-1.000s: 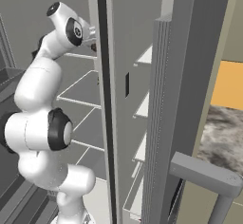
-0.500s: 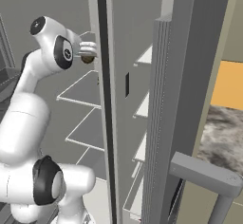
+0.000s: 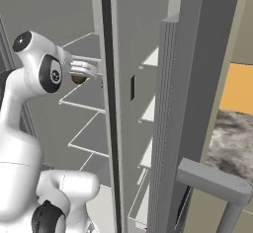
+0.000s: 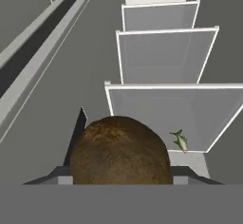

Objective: Take the bell pepper and kiwi from the fridge shelf and place them in the freezer drawer to begin freezing them.

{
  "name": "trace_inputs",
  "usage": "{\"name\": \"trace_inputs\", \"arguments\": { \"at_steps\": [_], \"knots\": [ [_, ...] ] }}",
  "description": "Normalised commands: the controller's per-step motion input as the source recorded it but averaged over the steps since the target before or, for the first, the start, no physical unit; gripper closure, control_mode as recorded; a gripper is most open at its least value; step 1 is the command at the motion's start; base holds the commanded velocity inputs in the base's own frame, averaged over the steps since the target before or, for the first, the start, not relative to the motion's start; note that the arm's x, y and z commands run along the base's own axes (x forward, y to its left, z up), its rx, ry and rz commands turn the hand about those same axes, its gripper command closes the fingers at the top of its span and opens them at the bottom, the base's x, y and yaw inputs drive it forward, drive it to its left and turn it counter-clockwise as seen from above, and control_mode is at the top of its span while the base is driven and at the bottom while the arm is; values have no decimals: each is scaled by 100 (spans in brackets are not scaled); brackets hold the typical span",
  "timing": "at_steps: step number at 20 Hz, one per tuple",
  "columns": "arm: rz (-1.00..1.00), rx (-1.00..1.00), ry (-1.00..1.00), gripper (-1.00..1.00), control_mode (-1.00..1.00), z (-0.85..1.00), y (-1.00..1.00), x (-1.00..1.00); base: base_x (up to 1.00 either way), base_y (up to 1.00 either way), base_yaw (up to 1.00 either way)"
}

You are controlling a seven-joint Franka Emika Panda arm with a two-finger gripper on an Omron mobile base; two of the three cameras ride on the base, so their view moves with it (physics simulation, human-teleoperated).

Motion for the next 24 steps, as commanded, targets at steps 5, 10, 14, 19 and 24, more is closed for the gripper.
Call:
{"name": "trace_inputs", "arguments": {
  "at_steps": [5, 10, 14, 19, 24],
  "knots": [
    [3, 2, 26, 100, -100, -25, 0, -7, 0, 0, 0],
    [0, 2, 4, 100, 100, -3, 0, -6, -34, 0, -5],
    [0, 0, 0, 100, 100, 0, 0, 0, -52, 0, -18],
    [0, 0, 0, 100, 100, 0, 0, 0, -61, 0, -19],
    [0, 0, 0, 100, 100, 0, 0, 0, -64, 0, -17]
  ]
}}
